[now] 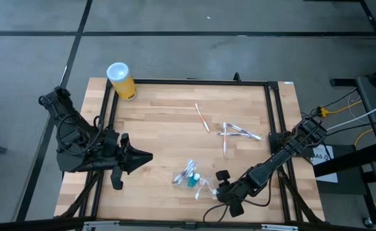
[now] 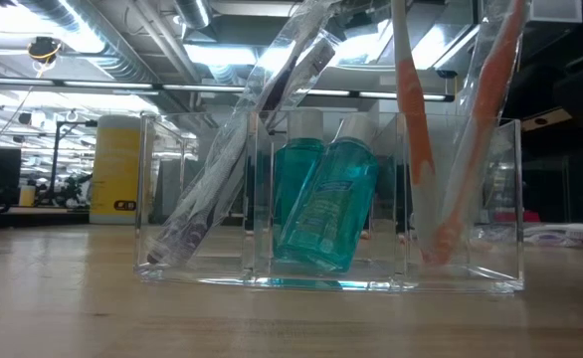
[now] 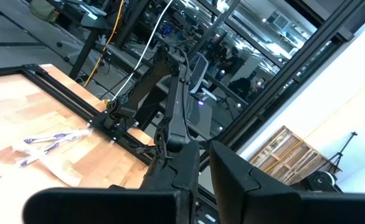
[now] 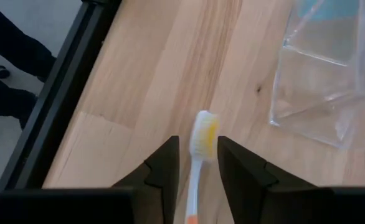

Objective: Pick & Place toothbrushing station
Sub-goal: Put the orange toothbrush into the right section of the transparent organizer

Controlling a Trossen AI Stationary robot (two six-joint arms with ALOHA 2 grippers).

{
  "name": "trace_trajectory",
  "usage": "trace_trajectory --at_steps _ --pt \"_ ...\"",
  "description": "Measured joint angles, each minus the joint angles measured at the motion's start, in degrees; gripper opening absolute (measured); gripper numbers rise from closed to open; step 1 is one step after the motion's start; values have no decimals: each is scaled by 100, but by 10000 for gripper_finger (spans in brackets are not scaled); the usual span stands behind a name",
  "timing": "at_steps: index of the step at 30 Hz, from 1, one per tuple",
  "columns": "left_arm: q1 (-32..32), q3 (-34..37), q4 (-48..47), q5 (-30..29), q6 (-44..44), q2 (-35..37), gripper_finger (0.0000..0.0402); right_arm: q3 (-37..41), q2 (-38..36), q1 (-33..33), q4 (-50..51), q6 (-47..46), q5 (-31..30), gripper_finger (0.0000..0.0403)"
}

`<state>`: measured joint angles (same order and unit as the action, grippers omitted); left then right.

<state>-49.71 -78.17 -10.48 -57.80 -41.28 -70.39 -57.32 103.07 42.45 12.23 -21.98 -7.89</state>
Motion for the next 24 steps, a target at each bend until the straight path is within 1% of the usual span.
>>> trace_trajectory --at_steps 4,10,14,17,20,21,24 --pt "0 0 0 4 2 0 33 -2 35 0 -50 -5 -2 112" --pt "0 0 0 52 -24 -2 33 -2 307 -2 -236 -2 115 112" --pt "0 0 0 52 -48 -2 33 -2 345 1 -274 -24 169 102" --pt "0 0 0 52 -46 -2 33 -2 345 1 -263 -26 165 73" --pt "0 0 0 52 -22 -2 33 -2 345 1 -260 -48 238 20" --pt "0 0 0 52 -20 -2 33 -2 345 1 -263 -52 276 11" --pt "0 0 -2 50 -13 -2 33 -86 339 20 -113 -160 251 5"
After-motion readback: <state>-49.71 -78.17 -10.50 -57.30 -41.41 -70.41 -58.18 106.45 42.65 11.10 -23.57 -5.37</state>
